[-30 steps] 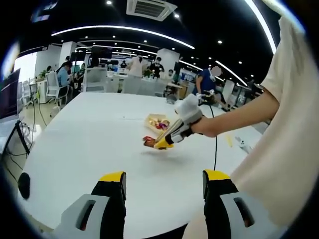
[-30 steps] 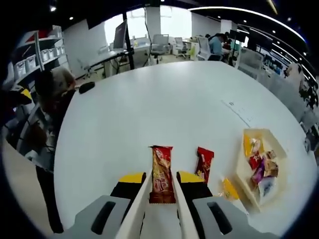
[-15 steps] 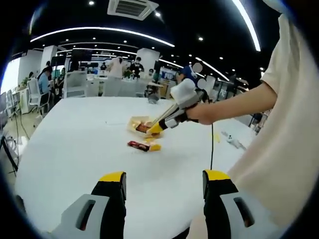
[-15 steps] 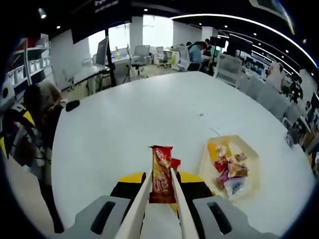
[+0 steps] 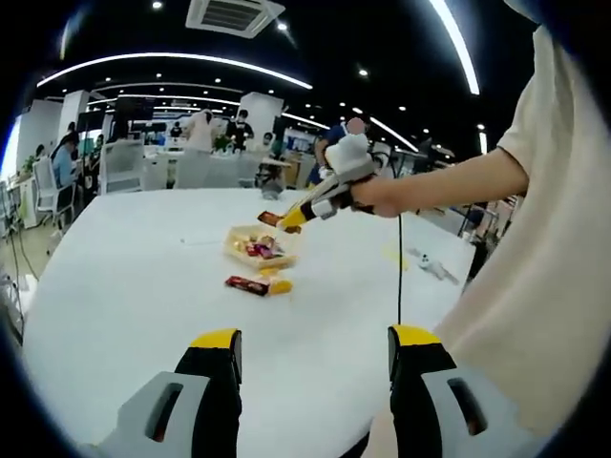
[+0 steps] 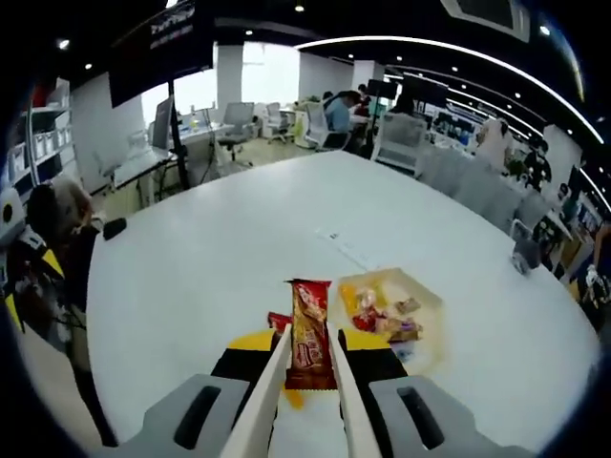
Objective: Place the target food into the container with the food tongs after gripping and lifting it, then release it inside without dropping or visibly crushing the food.
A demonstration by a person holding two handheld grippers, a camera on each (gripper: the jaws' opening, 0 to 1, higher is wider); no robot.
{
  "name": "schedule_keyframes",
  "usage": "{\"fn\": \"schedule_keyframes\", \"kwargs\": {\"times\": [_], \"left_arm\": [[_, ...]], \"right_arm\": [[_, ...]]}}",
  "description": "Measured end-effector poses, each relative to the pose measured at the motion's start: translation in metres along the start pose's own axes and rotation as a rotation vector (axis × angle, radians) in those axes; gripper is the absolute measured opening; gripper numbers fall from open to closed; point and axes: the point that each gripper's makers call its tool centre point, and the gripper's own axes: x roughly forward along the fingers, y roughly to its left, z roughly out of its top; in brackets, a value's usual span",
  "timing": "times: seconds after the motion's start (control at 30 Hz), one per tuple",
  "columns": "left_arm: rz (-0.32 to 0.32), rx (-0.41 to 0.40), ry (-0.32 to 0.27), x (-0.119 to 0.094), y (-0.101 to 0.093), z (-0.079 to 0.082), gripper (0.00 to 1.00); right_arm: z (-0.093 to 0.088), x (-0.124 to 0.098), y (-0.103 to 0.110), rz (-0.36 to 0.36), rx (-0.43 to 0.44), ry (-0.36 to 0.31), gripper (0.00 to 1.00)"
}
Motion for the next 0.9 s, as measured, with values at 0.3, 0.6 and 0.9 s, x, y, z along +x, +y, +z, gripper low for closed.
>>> {"fn": "schedule_keyframes", "kwargs": {"times": [0.3,0.6,0.9], "left_arm": [[0.013,-0.003,-0.028,0.000,0.004,0.006,0.61],[0.035,-0.017,-0.033,-0.006,0.006,0.002,0.61],[0.051,-0.016,-0.029,-0.007,0.009,0.003,0.61]], "right_arm": [[0.010,-0.009,-0.019,-0.035,-0.018,-0.005,0.24],[0.021,-0.007,-0.034,-0.050,-0.060,0.006,0.24],[0.030,-0.002,-0.056,-0.053,-0.092,0.017,0.24]]}}
